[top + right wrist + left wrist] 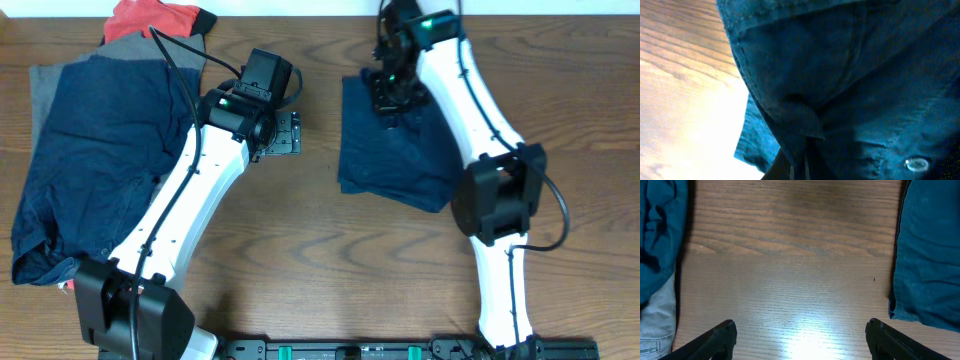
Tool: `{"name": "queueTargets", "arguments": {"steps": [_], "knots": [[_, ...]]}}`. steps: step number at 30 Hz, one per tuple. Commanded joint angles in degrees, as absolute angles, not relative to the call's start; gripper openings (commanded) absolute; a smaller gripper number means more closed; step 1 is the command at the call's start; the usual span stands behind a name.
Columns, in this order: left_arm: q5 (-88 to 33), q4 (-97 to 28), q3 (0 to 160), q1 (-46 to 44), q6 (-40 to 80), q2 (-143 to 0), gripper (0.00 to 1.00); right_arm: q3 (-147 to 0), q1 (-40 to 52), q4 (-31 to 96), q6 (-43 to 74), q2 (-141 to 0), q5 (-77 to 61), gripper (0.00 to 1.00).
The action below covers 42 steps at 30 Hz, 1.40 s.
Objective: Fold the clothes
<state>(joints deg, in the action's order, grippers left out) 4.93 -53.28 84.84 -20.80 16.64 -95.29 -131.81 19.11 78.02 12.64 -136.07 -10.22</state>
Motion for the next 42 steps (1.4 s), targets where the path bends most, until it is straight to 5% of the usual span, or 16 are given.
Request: {"name": "queueTargets", "arguments": {"steps": [1, 4, 8, 12, 28, 42], "knots": [[5.8, -53.1, 85.3, -20.8, 16.3, -94.7, 0.84, -131.9, 22.2, 75.8, 16.5, -137.3, -12.1, 0.01], [5.8, -53.2, 85.3, -20.8, 16.3, -94.7, 0.84, -131.9, 24.5, 72.9, 18.7, -138.0, -12.1, 0.04], [5.8, -53.2, 85.3, -20.8, 16.3, -94.7, 0.84, -131.9, 26.8, 71.3, 19.0, -138.4, -12.0, 0.71], [5.8, -53.2, 85.3, -20.8, 16.3, -94.7, 0.84, -132.0, 27.1, 71.4, 18.6, -138.0, -12.1, 0.86], [5.8, -53.2, 85.3, -20.8, 16.3, -94.7, 0.84, -130.2, 17.2, 86.4, 15.6, -132.6, -6.2, 0.88], [5.8, -53.2, 85.0, -20.8, 16.3, -94.7, 0.85, -107.6, 16.8, 74.1, 16.3, -132.6, -4.3, 0.81]]}}
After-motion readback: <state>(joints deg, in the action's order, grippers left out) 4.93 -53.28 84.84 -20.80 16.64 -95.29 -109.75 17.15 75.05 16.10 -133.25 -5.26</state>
